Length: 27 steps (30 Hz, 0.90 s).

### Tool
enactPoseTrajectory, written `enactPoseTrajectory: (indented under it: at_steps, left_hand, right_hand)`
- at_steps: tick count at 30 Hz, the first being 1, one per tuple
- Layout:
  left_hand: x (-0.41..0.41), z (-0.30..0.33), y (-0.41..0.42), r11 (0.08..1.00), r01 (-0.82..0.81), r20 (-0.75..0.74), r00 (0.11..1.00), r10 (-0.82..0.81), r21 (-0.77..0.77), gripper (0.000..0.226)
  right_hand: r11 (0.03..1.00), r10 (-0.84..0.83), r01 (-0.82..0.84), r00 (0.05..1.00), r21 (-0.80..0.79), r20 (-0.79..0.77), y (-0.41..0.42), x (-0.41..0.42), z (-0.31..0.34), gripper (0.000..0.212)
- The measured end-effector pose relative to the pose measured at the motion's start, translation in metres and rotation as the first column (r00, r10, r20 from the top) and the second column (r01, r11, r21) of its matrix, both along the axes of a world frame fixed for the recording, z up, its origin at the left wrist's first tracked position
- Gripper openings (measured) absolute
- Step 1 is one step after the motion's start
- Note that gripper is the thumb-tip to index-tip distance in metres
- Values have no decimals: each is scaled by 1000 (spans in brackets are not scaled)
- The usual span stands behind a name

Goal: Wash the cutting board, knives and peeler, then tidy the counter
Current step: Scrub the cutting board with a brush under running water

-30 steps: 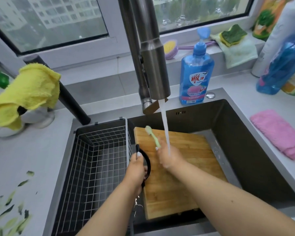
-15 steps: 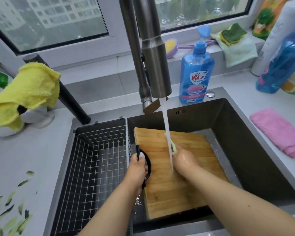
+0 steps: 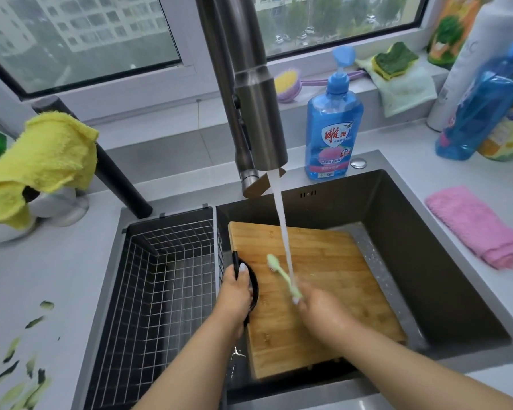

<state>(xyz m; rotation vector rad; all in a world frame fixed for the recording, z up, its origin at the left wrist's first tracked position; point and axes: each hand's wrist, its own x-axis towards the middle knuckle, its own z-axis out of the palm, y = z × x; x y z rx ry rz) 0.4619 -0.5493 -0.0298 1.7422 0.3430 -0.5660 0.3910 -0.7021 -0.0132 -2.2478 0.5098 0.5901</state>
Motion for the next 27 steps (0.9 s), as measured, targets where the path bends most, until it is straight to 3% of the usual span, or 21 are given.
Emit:
enactPoseTrajectory:
  at_steps: [1, 3, 7, 9, 11, 13, 16, 18, 20, 22, 25, 27]
  left_hand:
    - [1, 0, -3, 1000, -10, 18, 1000, 9, 26, 32]
    - [4, 0, -8, 996, -12, 45, 999, 8, 83, 35]
    - [15, 13, -17, 993, -35, 68, 997, 27, 116, 35]
    - [25, 20, -21, 990, -44, 64, 997, 36, 133, 40]
    - [35, 23, -24, 984, -65, 39, 997, 60, 164, 42]
    - [42, 24, -25, 981, -68, 0, 998, 69, 182, 44]
    - [46, 29, -26, 982, -58, -45, 997, 67, 180, 46]
    - [47, 30, -26, 984, -71, -78, 993, 85, 165, 46]
    - [49, 31, -27, 984, -105, -117, 986, 122, 146, 46]
    - [50, 32, -28, 980, -125, -151, 977, 149, 158, 44]
    - [50, 34, -31, 975, -141, -183, 968, 173, 173, 42]
    - [52, 37, -34, 973, -144, -197, 964, 179, 179, 44]
  right_hand:
    - [997, 51, -52, 998, 48, 24, 9, -12, 2, 47]
    - [993, 120, -121, 987, -2, 104, 4, -14, 0, 48]
    - [990, -70, 64, 996, -125, -50, -27, 10, 5, 52]
    - [995, -62, 61, 998, -79, -20, -22, -4, 14, 50]
    - [999, 25, -27, 998, 35, 60, -6, -25, 32, 49]
    - [997, 79, -80, 992, 13, 96, -6, -34, 29, 49]
    - [997, -34, 34, 999, -66, 11, -31, -23, 17, 48]
    - [999, -10, 11, 1000, -37, 27, -29, -30, 24, 48]
    - [995, 79, -84, 993, 56, 85, -16, -47, 38, 48]
    - [984, 168, -173, 980, 37, 109, -16, -56, 43, 48]
    - [996, 84, -83, 993, -22, 85, -35, -40, 31, 48]
    - [994, 97, -102, 988, 31, 121, -31, -36, 35, 47]
